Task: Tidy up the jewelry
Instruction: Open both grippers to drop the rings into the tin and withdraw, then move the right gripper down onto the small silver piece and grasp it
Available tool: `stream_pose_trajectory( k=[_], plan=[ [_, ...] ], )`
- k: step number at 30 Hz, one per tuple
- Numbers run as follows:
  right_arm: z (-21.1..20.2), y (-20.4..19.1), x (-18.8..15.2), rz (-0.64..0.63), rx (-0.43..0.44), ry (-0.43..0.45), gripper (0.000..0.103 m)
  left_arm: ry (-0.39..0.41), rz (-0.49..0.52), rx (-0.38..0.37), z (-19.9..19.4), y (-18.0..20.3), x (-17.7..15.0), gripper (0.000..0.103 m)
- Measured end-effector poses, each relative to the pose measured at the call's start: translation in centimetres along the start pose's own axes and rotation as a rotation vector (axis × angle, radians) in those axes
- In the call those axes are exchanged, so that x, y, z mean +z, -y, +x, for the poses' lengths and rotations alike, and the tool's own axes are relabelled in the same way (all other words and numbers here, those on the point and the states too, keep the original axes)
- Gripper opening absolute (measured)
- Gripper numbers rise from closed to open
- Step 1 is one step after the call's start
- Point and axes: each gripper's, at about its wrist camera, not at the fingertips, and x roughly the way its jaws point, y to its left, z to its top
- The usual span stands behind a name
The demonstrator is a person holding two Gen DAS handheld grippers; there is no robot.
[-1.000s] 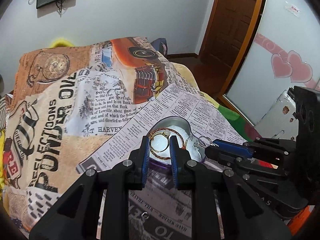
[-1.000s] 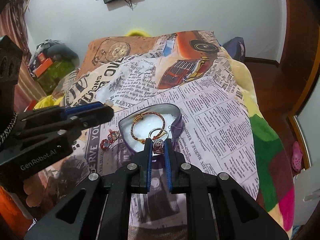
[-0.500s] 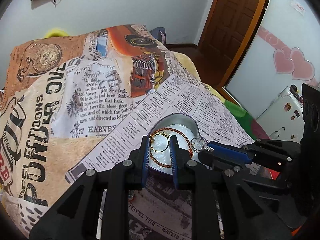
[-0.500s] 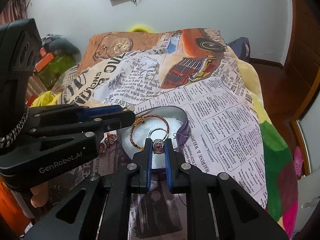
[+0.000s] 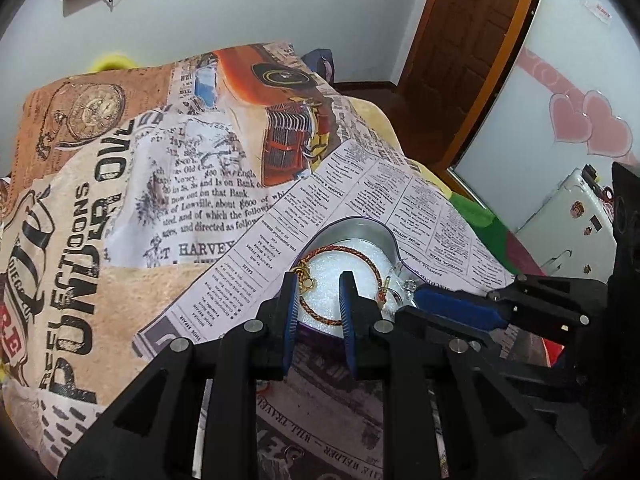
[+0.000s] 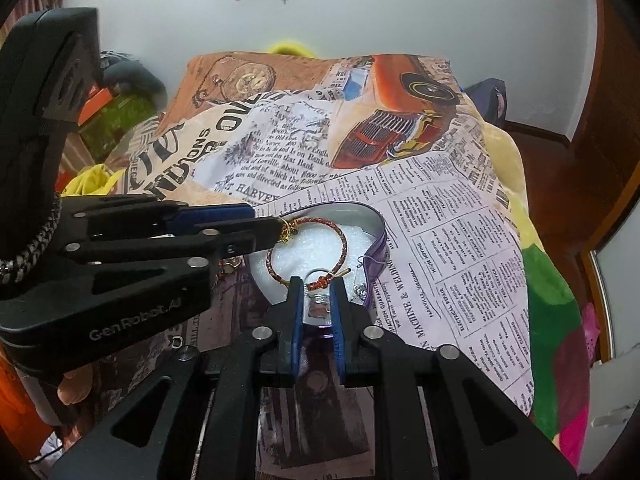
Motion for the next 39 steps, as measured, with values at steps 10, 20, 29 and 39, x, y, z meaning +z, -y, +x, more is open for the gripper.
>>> stream_pose_trajectory(
  k=[10, 20, 29, 39],
  plan=[
    [-2.8, -0.9, 0.5, 0.003, -0.019, 0.049, 0.025, 0.084, 0.027, 0.044, -4.9, 0.6, -0.2, 0.019],
    [-6.4, -3.1, 0.3, -0.030, -0.031, 0.101, 0.025, 0.161, 0.034, 0.085, -10.6, 0.9, -1.4, 0.019],
    [-6.3, -4.4, -0.6, -0.043, -0.024, 0.074, 0.025, 0.155, 0.003, 0.133, -12.9, -0.7, -3.8, 0.020],
    [-2.5, -6.3, -2.2, -0.071, 0.011, -0.039, 0.026, 0.084, -0.069, 0.157, -12.0, -3.9, -7.2, 0.020]
  ],
)
